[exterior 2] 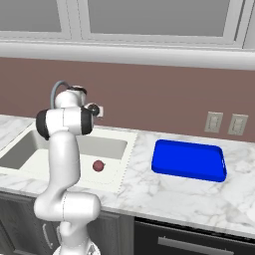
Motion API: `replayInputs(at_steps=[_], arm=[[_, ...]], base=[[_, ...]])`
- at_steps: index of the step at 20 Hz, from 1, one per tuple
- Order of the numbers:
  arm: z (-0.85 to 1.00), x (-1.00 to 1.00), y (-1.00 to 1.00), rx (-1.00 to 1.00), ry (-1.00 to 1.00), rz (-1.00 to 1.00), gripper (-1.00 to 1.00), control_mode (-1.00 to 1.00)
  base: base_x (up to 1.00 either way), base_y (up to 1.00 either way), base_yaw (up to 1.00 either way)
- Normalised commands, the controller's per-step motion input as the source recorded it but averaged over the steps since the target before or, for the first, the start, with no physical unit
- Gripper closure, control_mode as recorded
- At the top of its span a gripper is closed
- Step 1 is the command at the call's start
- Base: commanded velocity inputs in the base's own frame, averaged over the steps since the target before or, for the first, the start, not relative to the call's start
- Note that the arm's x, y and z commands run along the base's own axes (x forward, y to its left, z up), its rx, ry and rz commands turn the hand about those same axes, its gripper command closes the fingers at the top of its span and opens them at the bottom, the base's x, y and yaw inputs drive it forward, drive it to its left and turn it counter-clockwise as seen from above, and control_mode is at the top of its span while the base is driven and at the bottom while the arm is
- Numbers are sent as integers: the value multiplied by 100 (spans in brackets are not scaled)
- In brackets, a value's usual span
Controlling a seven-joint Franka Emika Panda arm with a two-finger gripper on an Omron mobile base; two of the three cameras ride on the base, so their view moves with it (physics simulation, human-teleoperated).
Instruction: Pick up all produce items and place them in the sink. Turn on the sink faucet to wash them. Then turn the sink off and put them in the tray.
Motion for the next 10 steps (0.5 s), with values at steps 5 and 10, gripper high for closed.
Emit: replayInputs(at_steps=[5, 10], arm=[[0, 7, 53, -6, 0, 0, 100, -100], [-2, 0, 17, -2, 1, 0, -100, -100]], base=[[0, 0, 0], [0, 0, 0]])
